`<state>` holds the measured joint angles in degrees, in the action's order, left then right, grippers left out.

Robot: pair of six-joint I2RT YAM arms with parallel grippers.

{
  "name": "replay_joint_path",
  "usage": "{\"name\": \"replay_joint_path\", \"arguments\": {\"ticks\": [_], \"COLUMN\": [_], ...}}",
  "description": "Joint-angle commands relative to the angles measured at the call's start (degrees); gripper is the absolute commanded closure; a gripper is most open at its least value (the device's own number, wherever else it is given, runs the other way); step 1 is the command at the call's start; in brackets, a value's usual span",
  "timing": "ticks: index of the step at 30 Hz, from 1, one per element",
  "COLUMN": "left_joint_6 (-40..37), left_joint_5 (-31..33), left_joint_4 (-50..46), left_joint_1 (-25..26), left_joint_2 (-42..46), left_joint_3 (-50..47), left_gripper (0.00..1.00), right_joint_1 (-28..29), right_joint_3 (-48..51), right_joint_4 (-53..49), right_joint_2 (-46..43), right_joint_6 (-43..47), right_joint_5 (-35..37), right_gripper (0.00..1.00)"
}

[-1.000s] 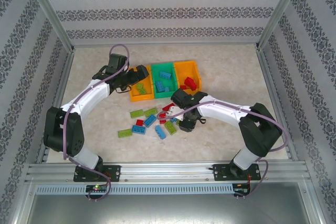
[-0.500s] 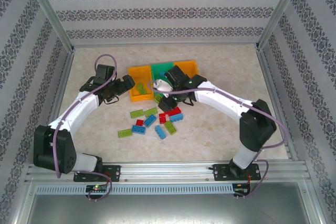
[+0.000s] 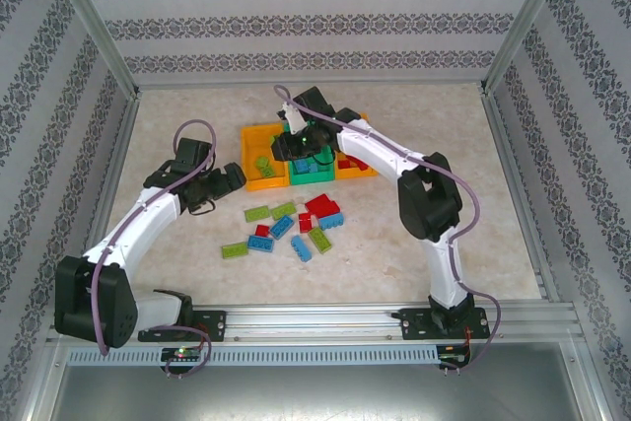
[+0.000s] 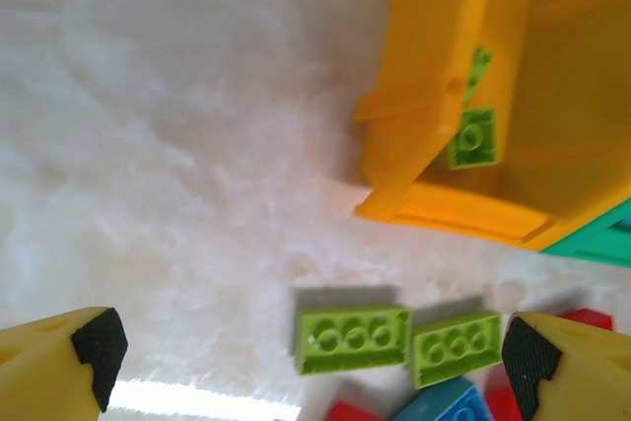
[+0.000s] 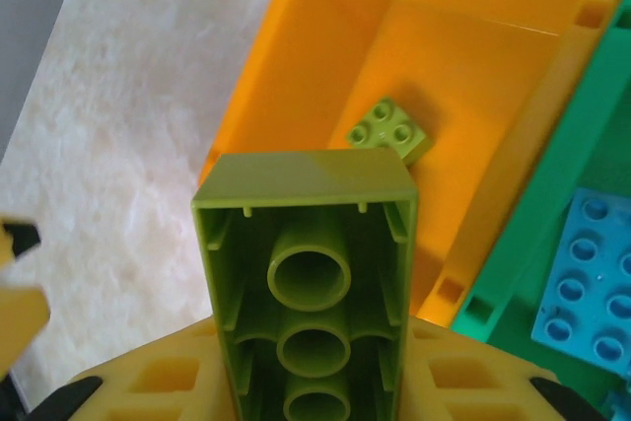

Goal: Sort the legos into containers by color

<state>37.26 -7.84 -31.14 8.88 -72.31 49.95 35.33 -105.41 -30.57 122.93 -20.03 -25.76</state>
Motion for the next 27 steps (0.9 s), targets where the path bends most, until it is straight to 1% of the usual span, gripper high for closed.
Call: {"name": "replay_joint_path", "arguments": {"ticks": [1, 8, 10, 13, 16, 17, 23, 27], "left_joint_6": [0.1, 3.2, 4.3, 5.7, 6.9, 7.4, 9.4, 11.2], "left_joint_5": [1.6, 3.0, 3.0, 2.6, 2.3, 2.3, 2.6, 2.6], "left_joint_4": [-4.7, -8.3, -9.0, -9.7, -11.0, -11.2, -12.6, -13.2], "left_joint_1": [0.2, 2.7, 3.0, 3.6, 4.6, 4.9, 8.3, 10.2], "left_joint_2": [2.0, 6.1, 7.8, 9.6, 10.1, 10.1, 10.2, 10.7], "left_joint_3": [-2.0, -7.0, -8.5, -10.3, -11.6, -11.8, -12.3, -13.5], "left_gripper": [0.0, 0.0, 0.0, 0.0, 0.0, 0.0, 0.0, 0.0], "right_joint_1": [0.3, 0.8, 0.6, 0.3, 0.3, 0.2, 0.1, 0.3], "right_joint_3": [-3.7, -9.4, -9.3, -9.5, -10.2, -10.4, -10.5, -8.2], "right_joint_4": [0.8, -2.4, -2.7, -2.7, -2.9, -2.9, -2.9, -0.9], "right_joint_2": [2.7, 7.4, 7.9, 8.5, 9.0, 9.1, 8.5, 6.0], "right_joint_6": [-7.6, -9.2, -10.0, -10.9, -11.3, -11.2, -11.1, -10.9], "right_joint_5": [-2.7, -2.8, -2.0, -1.9, -2.0, -2.0, -2.1, -2.8], "right_gripper": [0.72, 0.66, 0.62, 0.59, 0.49, 0.48, 0.45, 0.42]}}
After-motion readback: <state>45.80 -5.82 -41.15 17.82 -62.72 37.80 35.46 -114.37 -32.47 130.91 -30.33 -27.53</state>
